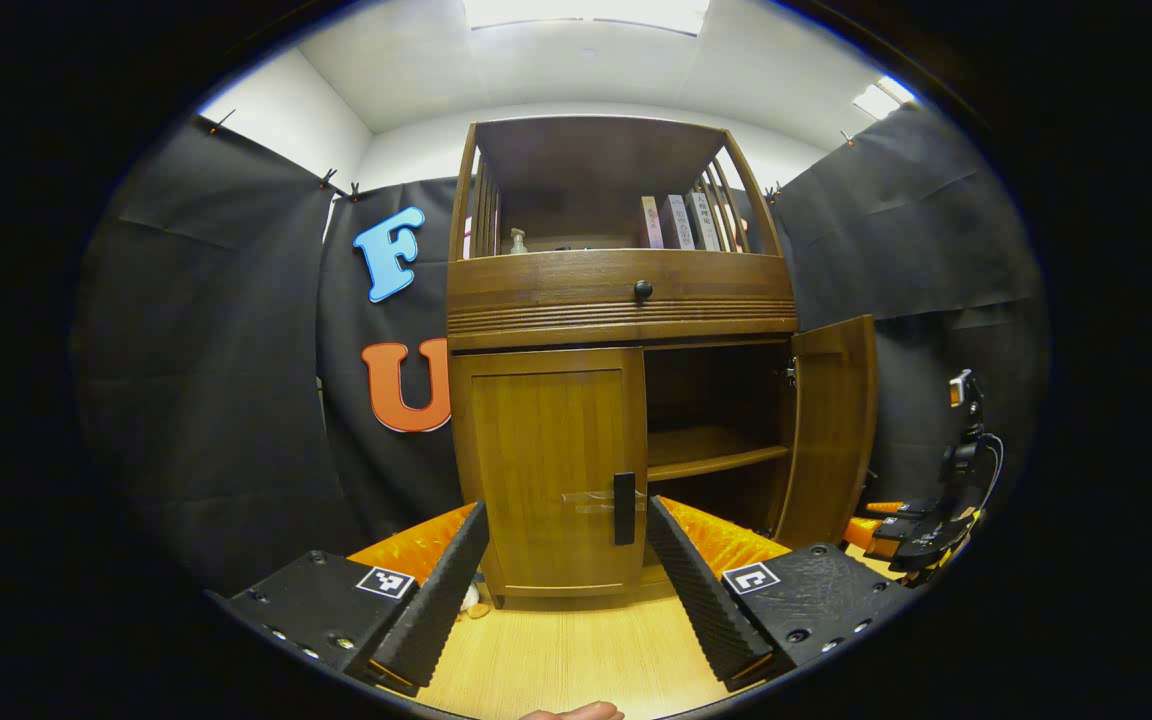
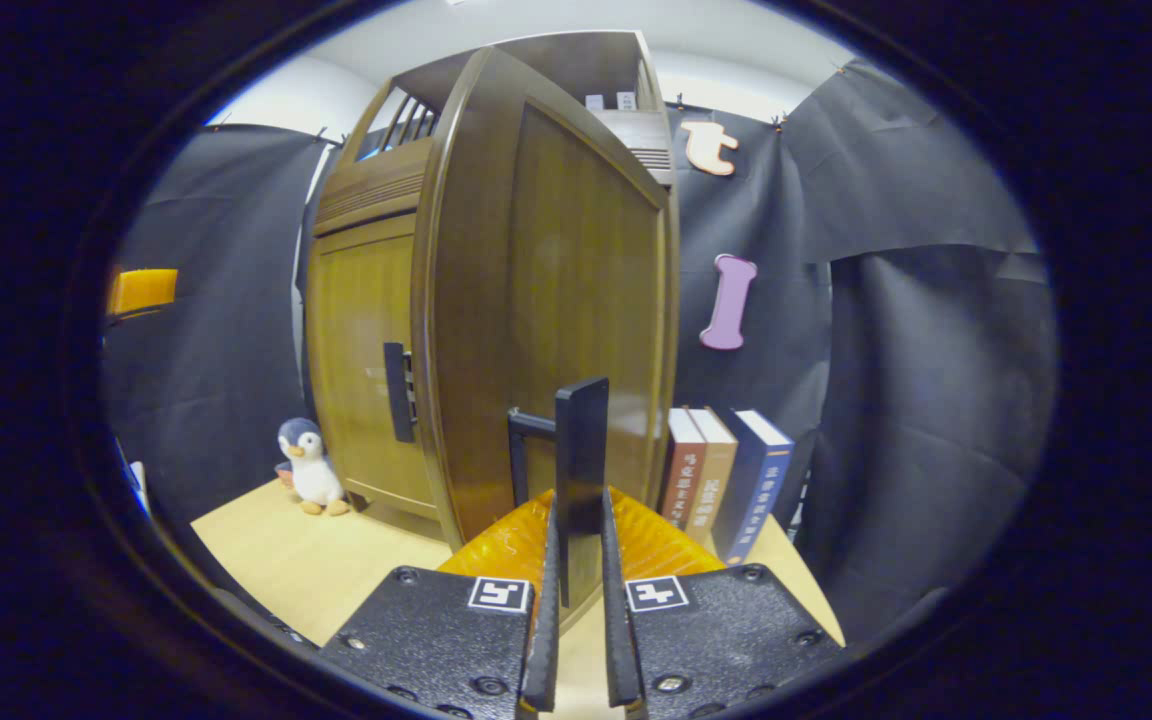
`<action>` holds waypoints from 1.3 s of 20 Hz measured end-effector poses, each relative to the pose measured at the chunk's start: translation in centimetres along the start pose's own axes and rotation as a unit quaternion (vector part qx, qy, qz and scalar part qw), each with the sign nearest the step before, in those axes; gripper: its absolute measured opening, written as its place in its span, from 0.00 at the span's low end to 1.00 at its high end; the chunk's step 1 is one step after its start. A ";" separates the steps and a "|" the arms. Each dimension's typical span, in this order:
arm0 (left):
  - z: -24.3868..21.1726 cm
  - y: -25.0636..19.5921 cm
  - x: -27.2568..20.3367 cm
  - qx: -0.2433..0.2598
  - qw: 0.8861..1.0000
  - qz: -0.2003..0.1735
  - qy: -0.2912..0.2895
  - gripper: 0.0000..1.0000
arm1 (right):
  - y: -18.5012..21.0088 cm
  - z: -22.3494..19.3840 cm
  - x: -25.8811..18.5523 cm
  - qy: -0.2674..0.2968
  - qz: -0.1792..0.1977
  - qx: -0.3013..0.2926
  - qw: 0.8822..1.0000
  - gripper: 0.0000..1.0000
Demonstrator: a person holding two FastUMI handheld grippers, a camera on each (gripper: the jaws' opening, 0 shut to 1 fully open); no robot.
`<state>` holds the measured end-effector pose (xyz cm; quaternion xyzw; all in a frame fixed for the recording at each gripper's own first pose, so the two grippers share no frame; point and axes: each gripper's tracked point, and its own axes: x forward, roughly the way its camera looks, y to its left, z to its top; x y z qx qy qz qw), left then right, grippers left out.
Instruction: Open the right door of the double-door shoe cabinet with the right hand, and open the left door with the left hand.
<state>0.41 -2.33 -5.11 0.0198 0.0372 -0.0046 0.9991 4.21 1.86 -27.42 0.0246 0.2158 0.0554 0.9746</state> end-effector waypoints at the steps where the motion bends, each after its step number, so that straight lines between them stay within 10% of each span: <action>1: 0.0 -0.2 0.1 -0.001 1.000 -0.001 0.000 0.96 | -0.9 -0.1 -0.1 -0.002 -0.015 -0.007 1.000 0.21; 26: -4.6 -7.8 6.6 -0.013 0.997 -0.050 0.056 0.96 | -12.0 0.5 -4.6 -0.051 -0.090 0.012 0.995 0.13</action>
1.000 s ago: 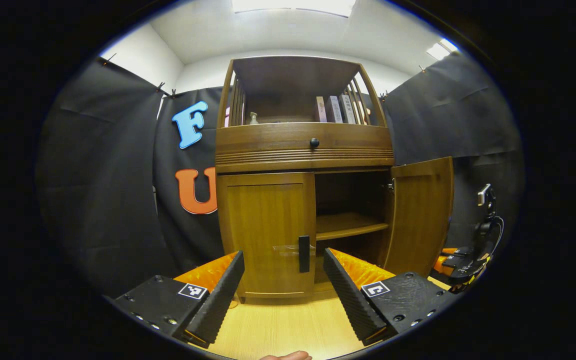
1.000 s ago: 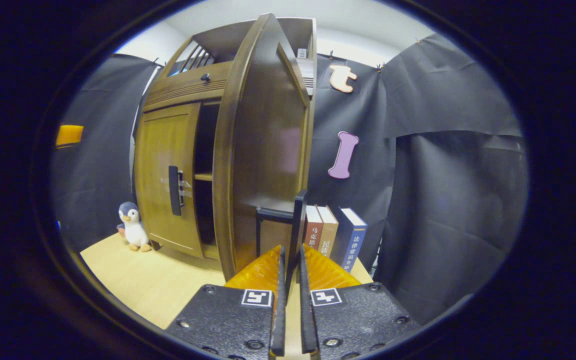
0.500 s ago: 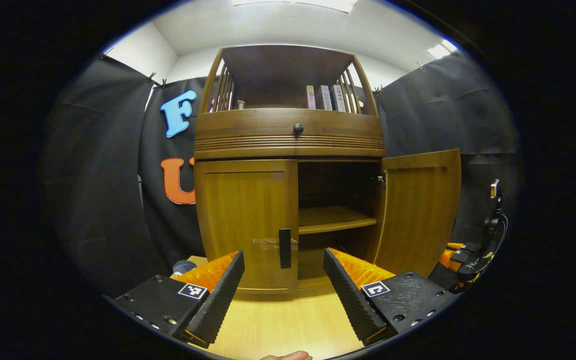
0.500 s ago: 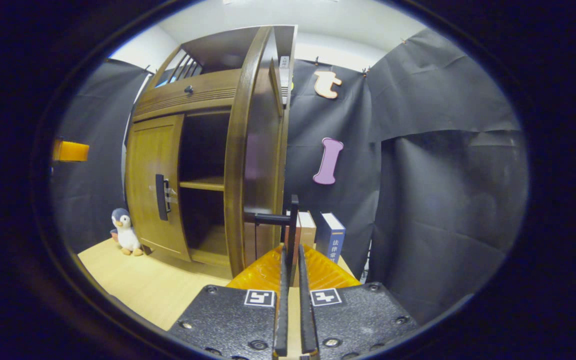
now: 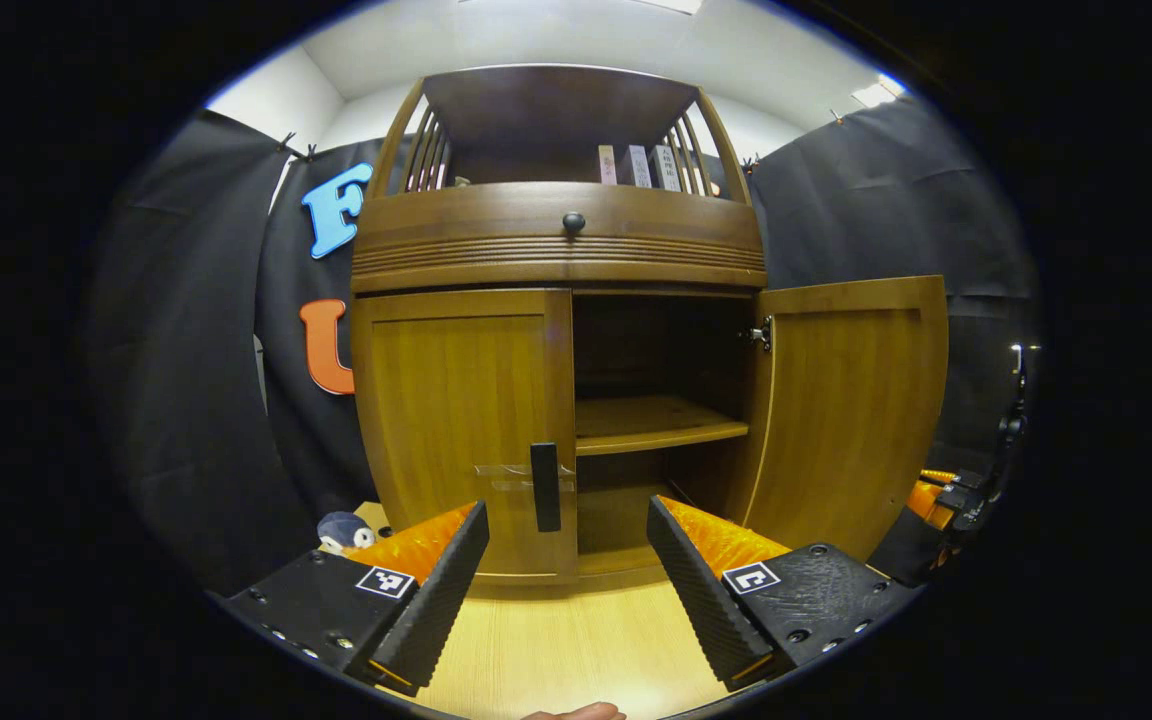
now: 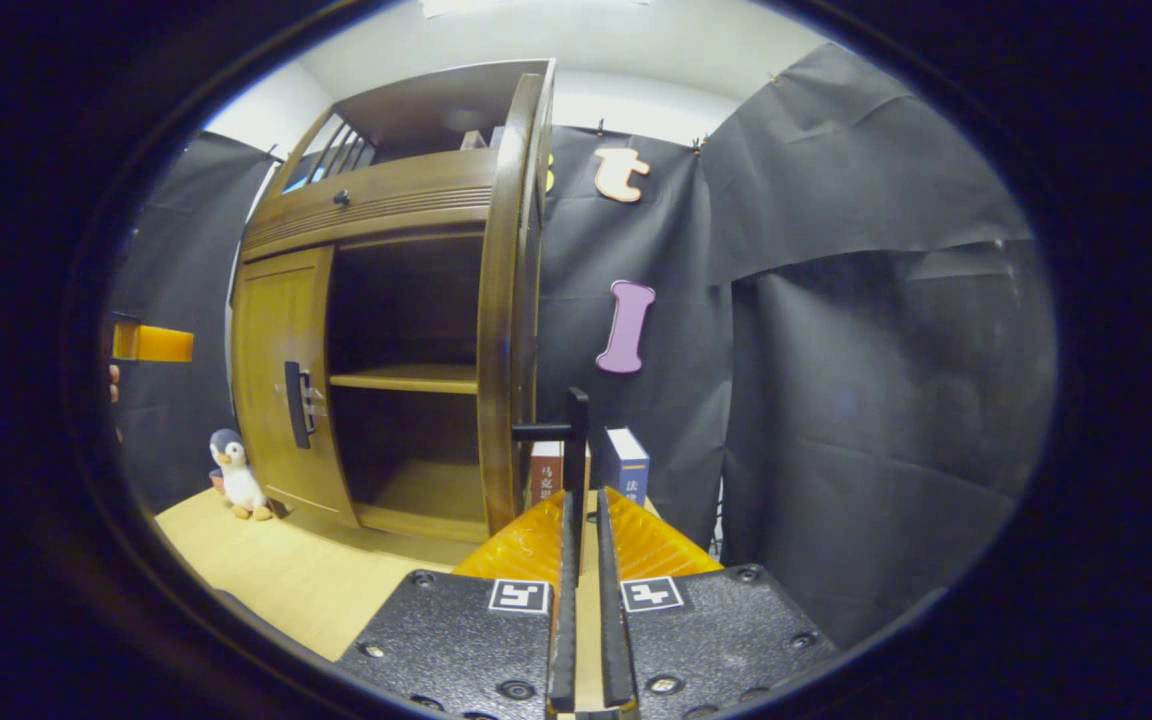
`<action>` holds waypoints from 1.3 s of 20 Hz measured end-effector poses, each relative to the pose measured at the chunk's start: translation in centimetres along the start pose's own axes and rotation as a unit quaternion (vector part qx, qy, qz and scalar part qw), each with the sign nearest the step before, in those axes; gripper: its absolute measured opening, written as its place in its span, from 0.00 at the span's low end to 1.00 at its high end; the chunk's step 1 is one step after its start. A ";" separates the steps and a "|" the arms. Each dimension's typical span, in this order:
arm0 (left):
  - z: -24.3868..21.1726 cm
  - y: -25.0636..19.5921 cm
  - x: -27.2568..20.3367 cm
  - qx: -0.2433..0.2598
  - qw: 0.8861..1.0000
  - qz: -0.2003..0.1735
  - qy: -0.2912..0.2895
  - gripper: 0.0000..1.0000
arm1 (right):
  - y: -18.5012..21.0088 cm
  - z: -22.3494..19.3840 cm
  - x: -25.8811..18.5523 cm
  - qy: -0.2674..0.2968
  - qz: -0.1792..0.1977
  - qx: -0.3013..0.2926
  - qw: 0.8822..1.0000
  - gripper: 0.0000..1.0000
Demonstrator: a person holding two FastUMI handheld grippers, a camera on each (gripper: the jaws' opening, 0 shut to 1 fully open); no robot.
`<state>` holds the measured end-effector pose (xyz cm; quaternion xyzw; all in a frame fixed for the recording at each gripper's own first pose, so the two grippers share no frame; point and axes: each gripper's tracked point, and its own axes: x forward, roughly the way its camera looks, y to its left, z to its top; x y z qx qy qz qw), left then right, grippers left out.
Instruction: Open the right door of the double-door shoe cabinet with the right hand, and open the left door with the left hand.
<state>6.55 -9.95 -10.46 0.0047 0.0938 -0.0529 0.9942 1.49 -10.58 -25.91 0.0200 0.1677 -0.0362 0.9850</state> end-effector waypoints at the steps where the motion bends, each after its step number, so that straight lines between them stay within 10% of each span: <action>1: -0.2 0.0 0.5 -0.001 1.000 0.001 0.002 0.96 | -0.3 0.3 -0.3 -0.005 -0.005 -0.009 1.000 0.13; 9: -2.9 0.2 5.0 -0.019 1.000 -0.003 0.018 0.96 | -1.0 2.5 -3.2 -0.038 -0.026 -0.060 0.997 0.34; 14: -5.0 1.3 8.8 -0.024 1.000 -0.001 0.019 0.96 | -2.2 2.6 -3.7 -0.044 -0.035 -0.029 0.998 0.79; 26: -7.1 3.2 19.4 -0.037 0.998 0.045 -0.004 0.95 | -7.3 3.3 -3.0 -0.045 -0.048 0.020 0.998 0.81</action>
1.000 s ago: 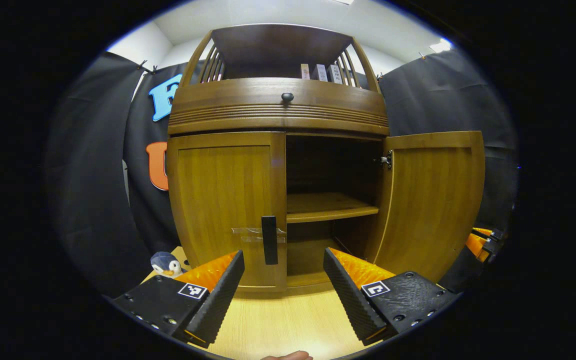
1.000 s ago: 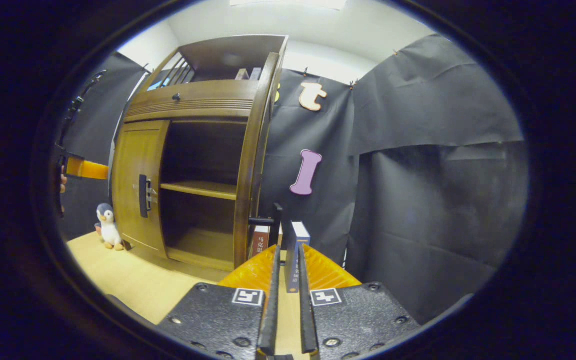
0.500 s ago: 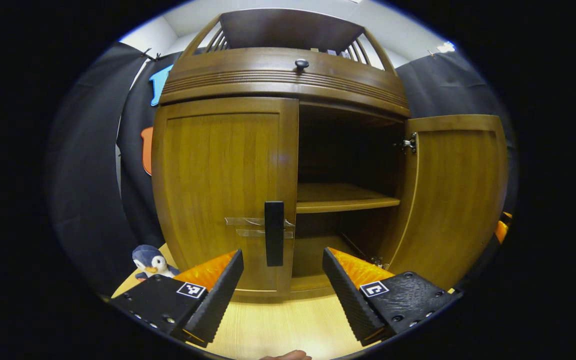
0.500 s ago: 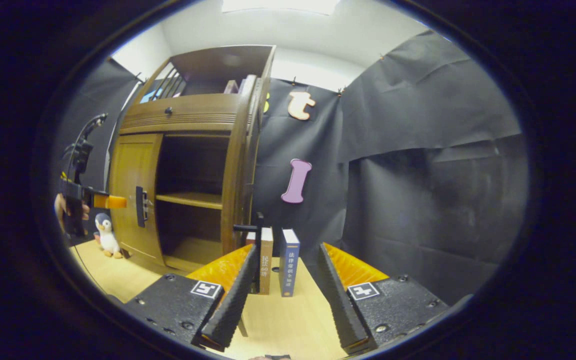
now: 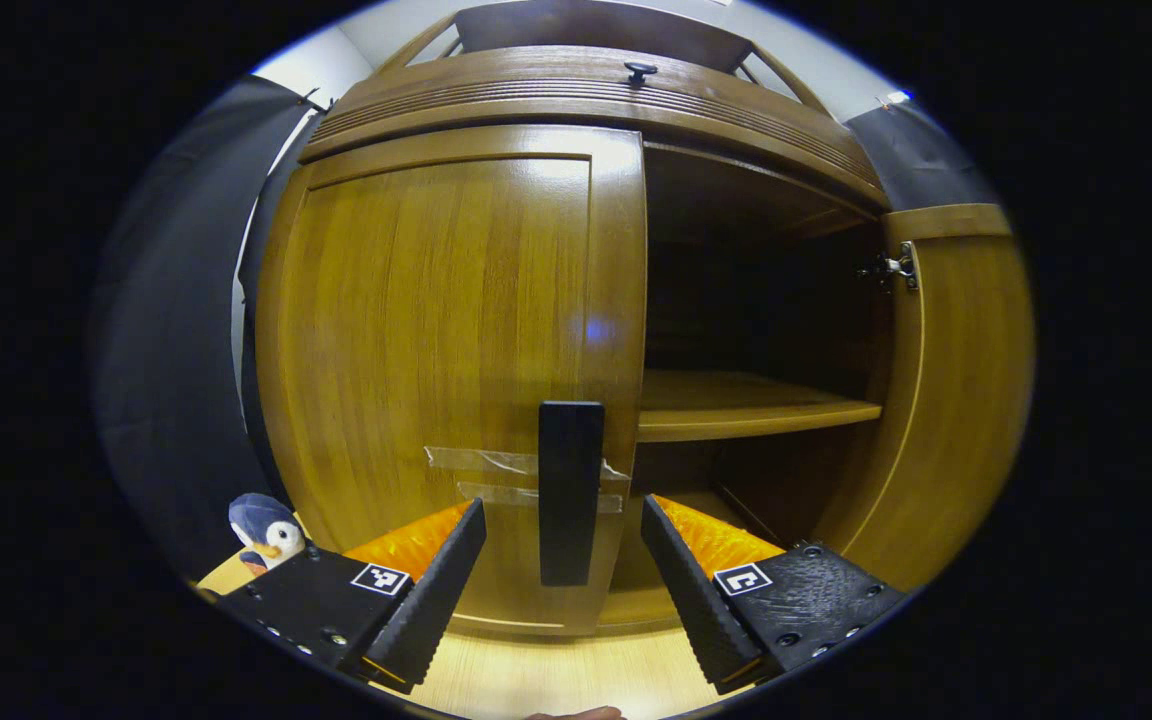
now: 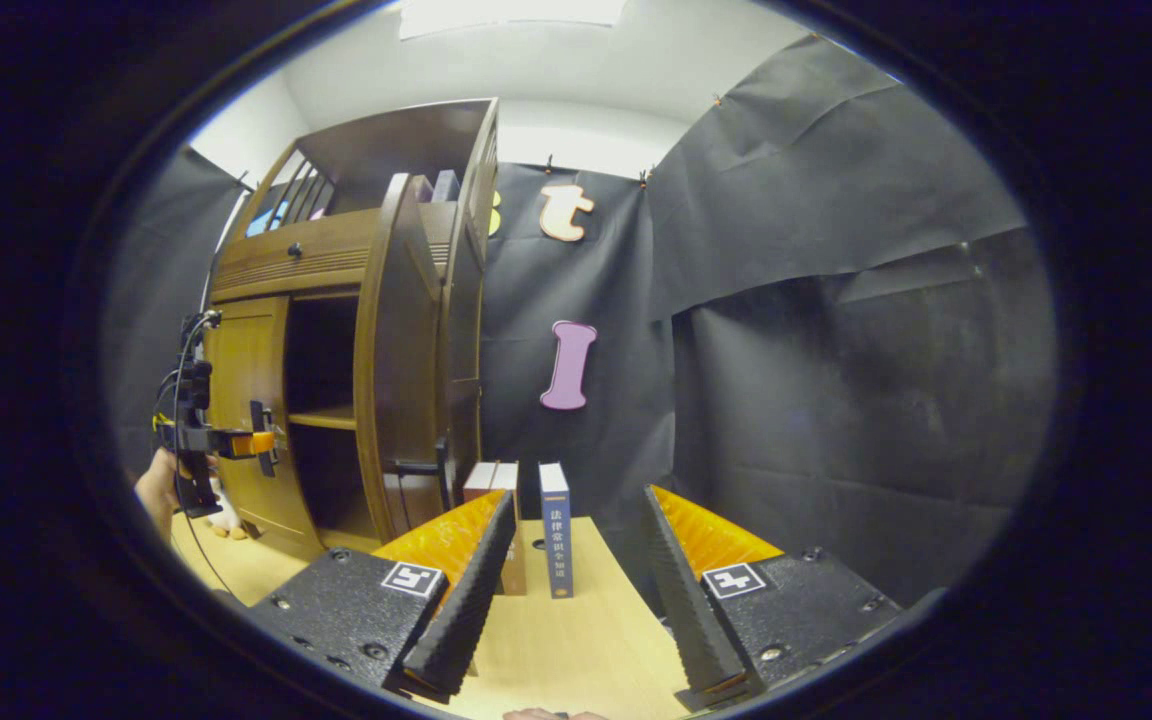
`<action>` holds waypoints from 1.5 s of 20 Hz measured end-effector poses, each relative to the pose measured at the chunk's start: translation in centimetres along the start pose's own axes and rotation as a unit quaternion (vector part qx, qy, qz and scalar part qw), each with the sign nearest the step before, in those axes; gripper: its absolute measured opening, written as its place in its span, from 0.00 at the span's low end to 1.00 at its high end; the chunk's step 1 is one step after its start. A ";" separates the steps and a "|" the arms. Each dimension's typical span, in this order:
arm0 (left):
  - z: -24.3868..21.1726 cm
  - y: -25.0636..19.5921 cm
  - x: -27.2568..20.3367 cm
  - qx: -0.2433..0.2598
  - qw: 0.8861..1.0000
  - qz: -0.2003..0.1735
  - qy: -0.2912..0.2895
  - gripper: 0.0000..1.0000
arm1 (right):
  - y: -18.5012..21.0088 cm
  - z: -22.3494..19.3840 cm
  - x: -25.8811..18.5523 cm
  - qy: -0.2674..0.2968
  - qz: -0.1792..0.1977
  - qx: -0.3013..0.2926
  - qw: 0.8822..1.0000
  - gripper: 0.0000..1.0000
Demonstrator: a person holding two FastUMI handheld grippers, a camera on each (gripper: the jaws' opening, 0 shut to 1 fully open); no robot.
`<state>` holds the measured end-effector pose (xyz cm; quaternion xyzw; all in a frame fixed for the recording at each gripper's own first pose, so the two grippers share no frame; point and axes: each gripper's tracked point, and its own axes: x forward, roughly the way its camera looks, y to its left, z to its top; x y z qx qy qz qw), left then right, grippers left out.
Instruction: Open the right door of the double-door shoe cabinet with the right hand, and open the left door with the left hand.
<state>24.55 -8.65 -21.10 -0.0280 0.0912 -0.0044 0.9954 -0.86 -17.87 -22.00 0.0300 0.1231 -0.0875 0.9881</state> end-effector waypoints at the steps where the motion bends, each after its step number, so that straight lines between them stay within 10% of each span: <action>1: -0.4 0.2 0.6 -0.003 1.000 0.005 0.006 0.95 | -0.3 0.0 0.0 0.001 -0.004 -0.004 1.000 0.81; 6: -0.8 1.4 2.2 0.001 1.000 0.022 0.012 0.84 | -1.4 0.6 -0.2 -0.005 -0.013 -0.012 1.000 0.84; 8: -0.9 1.4 2.5 -0.003 1.000 0.022 0.018 0.96 | -1.6 0.8 -0.3 -0.009 -0.016 -0.010 1.000 0.84; 11: -0.8 0.7 2.5 -0.001 1.000 0.007 0.020 0.57 | -1.8 0.6 -0.3 -0.007 -0.018 -0.008 1.000 0.84; 12: -0.8 0.5 2.5 0.005 1.000 0.003 0.022 0.78 | -1.8 0.6 -0.4 -0.006 -0.017 -0.008 1.000 0.84; 13: -0.7 0.2 2.6 0.011 1.000 -0.004 0.024 0.47 | -1.8 0.5 -0.4 -0.005 -0.018 -0.008 1.000 0.84; 16: -0.8 -0.1 2.6 0.030 0.999 -0.008 0.025 0.33 | -1.9 0.4 -0.6 -0.001 -0.023 -0.010 1.000 0.84; 19: -0.8 -0.1 2.7 0.027 0.999 -0.010 0.026 0.43 | -1.8 0.2 -0.8 0.001 -0.024 -0.011 1.000 0.84; 21: -0.8 -0.1 2.7 0.020 0.999 -0.018 0.029 0.29 | -1.8 0.3 -0.9 0.001 -0.027 -0.010 1.000 0.84; 30: -1.1 -0.1 1.1 0.010 0.999 -0.037 0.039 0.25 | -0.4 1.2 -2.0 -0.005 -0.019 -0.022 1.000 0.84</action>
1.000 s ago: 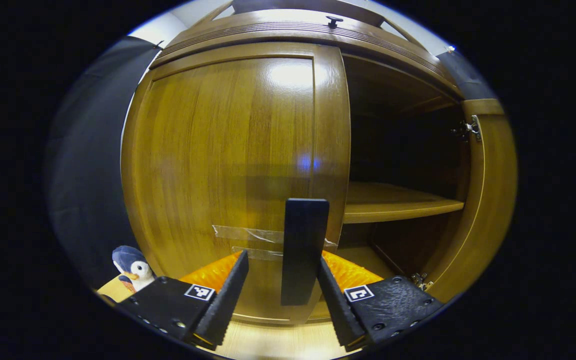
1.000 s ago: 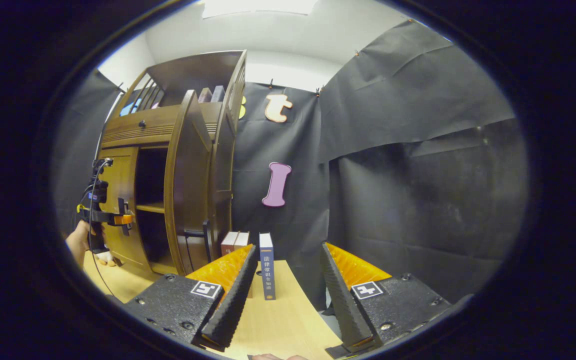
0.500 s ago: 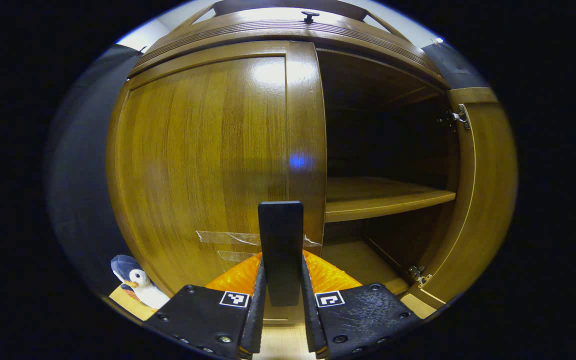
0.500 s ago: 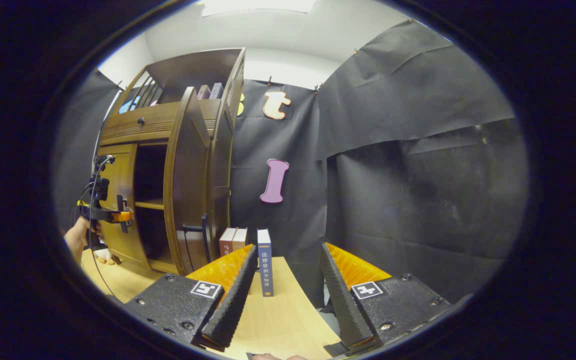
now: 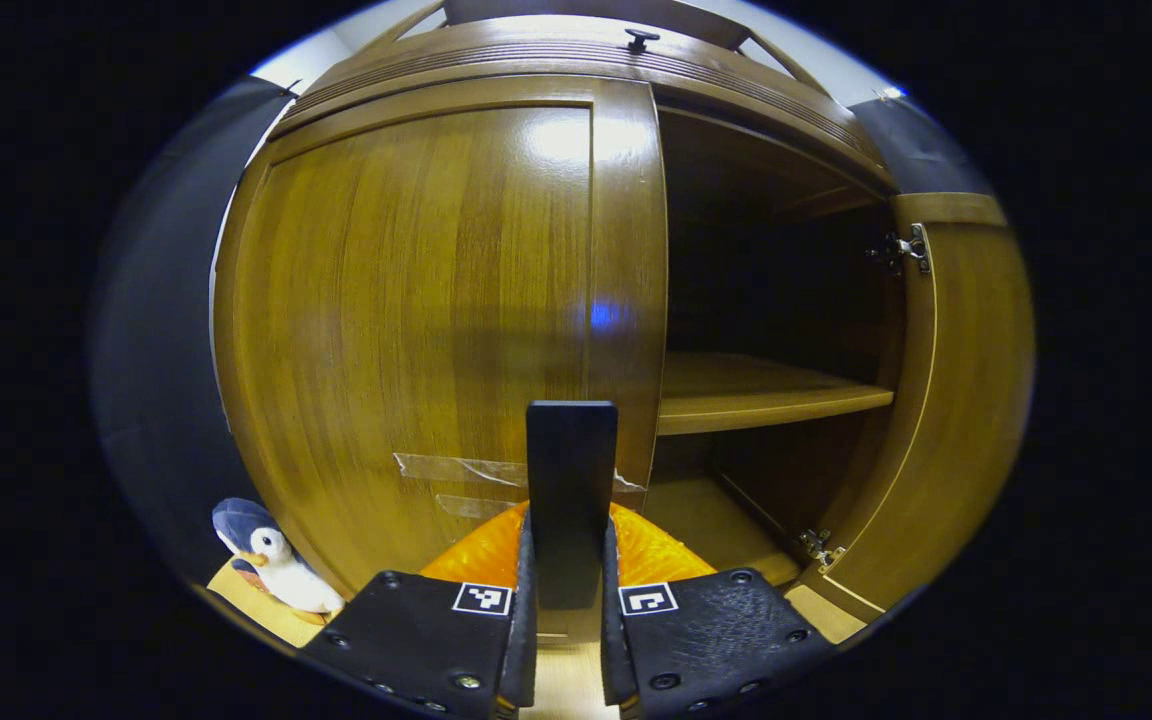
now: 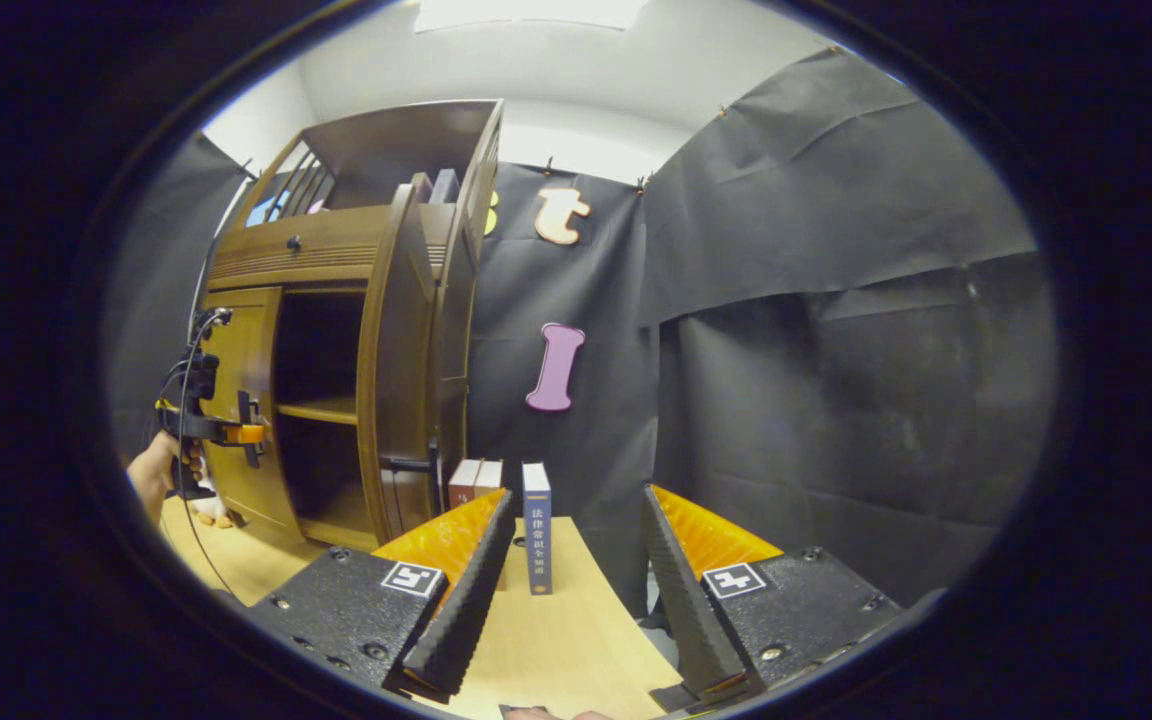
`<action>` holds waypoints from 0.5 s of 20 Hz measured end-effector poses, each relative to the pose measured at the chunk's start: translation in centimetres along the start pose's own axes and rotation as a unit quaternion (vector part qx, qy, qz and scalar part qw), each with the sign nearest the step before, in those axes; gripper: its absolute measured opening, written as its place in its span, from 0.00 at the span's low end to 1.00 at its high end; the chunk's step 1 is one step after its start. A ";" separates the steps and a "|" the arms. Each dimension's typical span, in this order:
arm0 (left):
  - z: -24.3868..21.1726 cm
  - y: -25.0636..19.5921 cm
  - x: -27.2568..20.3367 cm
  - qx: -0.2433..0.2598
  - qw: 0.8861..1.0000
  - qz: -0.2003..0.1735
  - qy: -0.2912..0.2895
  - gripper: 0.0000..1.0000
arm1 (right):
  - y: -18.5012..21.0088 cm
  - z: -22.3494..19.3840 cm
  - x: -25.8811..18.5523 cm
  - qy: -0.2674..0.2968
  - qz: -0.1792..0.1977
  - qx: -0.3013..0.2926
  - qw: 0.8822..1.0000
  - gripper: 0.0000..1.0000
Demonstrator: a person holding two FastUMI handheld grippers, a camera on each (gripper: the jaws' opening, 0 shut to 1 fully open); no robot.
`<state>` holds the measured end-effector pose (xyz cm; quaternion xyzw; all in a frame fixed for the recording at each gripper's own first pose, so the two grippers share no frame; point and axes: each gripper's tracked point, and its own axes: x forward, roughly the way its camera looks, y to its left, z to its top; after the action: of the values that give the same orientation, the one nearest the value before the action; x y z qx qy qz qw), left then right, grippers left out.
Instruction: Open the right door of the double-door shoe cabinet with the right hand, and open the left door with the left hand.
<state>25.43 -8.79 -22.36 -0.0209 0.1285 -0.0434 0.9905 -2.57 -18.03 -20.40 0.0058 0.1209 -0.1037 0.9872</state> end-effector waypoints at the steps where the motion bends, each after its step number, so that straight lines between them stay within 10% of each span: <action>1: 0.1 0.0 -0.4 0.001 1.000 -0.003 -0.001 0.25 | 0.2 -0.1 0.0 0.001 0.001 0.000 1.000 0.81; 10: -0.8 0.7 -5.1 0.011 1.000 -0.027 0.001 0.24 | 2.8 0.6 -1.4 0.000 0.024 0.003 1.000 0.81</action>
<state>20.37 -7.63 -21.86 -0.0137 0.1282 -0.0712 0.9891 -3.19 -15.01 -19.50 0.0115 0.1201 -0.0802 0.9894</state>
